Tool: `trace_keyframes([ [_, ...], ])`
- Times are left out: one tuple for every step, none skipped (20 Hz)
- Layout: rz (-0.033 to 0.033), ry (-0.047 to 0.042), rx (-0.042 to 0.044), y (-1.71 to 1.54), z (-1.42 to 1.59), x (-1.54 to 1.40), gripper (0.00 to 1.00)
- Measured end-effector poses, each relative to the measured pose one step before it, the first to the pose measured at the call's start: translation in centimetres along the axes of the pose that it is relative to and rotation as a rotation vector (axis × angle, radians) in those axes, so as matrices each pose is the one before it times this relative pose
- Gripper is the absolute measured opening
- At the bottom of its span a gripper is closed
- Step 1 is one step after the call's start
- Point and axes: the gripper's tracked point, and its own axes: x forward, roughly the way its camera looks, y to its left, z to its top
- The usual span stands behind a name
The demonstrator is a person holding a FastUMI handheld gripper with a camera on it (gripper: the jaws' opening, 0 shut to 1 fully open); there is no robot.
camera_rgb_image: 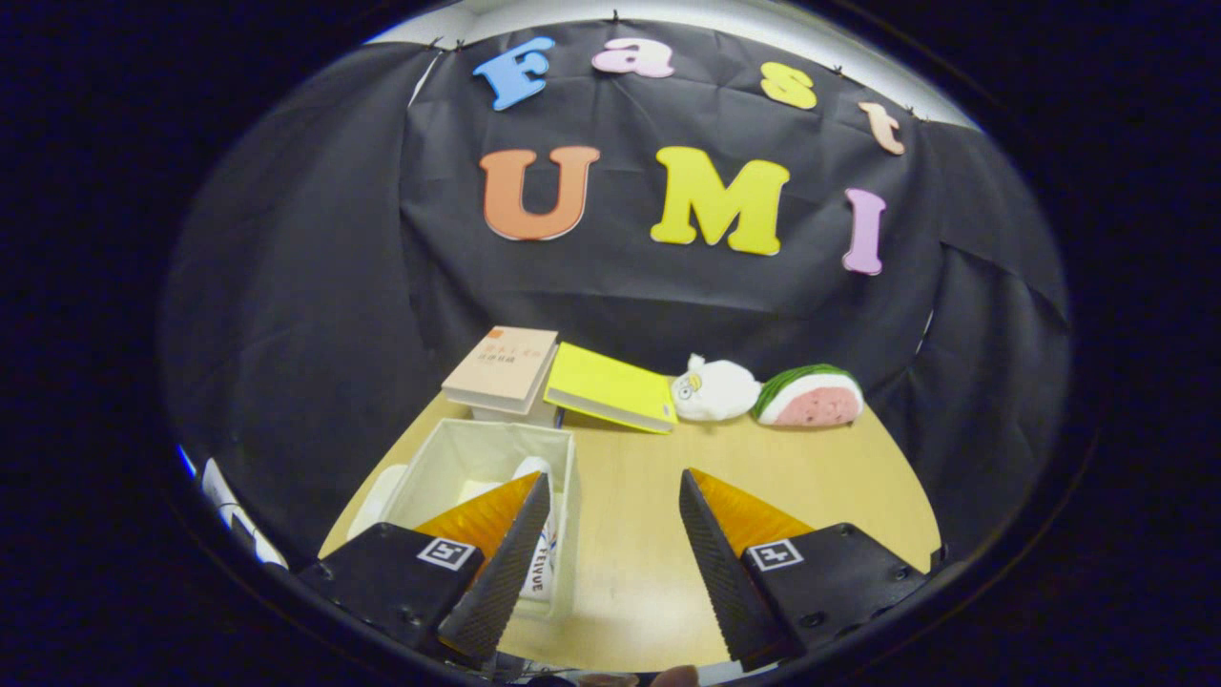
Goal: Open the storage box then place both shoes into the box .Put the left shoe in first, then the right shoe, with the right side of both shoes facing outward in a uniform manner.
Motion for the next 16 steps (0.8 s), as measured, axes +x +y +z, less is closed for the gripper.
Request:
trace_keyframes([
  [-0.01688, -0.04077, 0.01249, -1.241, 1.003, -1.036, 0.90],
  [-0.02127, -0.03871, 0.01427, -1.092, 0.944, -0.748, 0.92],
  [-0.02078, -0.04152, 0.01915, -1.323, 1.019, -0.882, 0.93],
  [-0.02375, -0.03676, 0.01835, -1.249, 0.908, -0.909, 0.96],
  [-0.02672, -0.03111, 0.01418, -1.309, 0.692, -0.832, 0.98],
  [-0.02128, -0.02813, 0.01384, -1.123, 0.636, -0.966, 0.98],
  [-0.01999, -0.02524, 0.00841, -0.928, 0.565, -0.698, 0.99],
  [-0.01990, -0.02227, 0.00529, -0.922, 0.410, -0.519, 0.99],
  [-0.01548, -0.01778, 0.00367, -0.615, 0.207, -0.562, 0.99],
  [-0.01063, -0.01162, 0.00413, -0.397, 0.009, -0.532, 0.99],
  [-0.00632, -0.00581, 0.00861, -0.358, -0.039, -0.565, 0.99],
  [-0.00373, -0.00525, 0.01094, -0.099, -0.149, -0.559, 0.99],
  [-0.00436, -0.00195, 0.01004, -0.234, -0.297, -0.380, 0.99],
  [-0.00090, 0.00186, 0.00723, -0.216, -0.272, -0.375, 0.99],
  [0.00122, 0.00143, 0.00143, 0.020, -0.313, -0.445, 0.99],
  [0.00033, 0.00133, -0.00310, 0.119, -0.400, -0.560, 0.99],
])
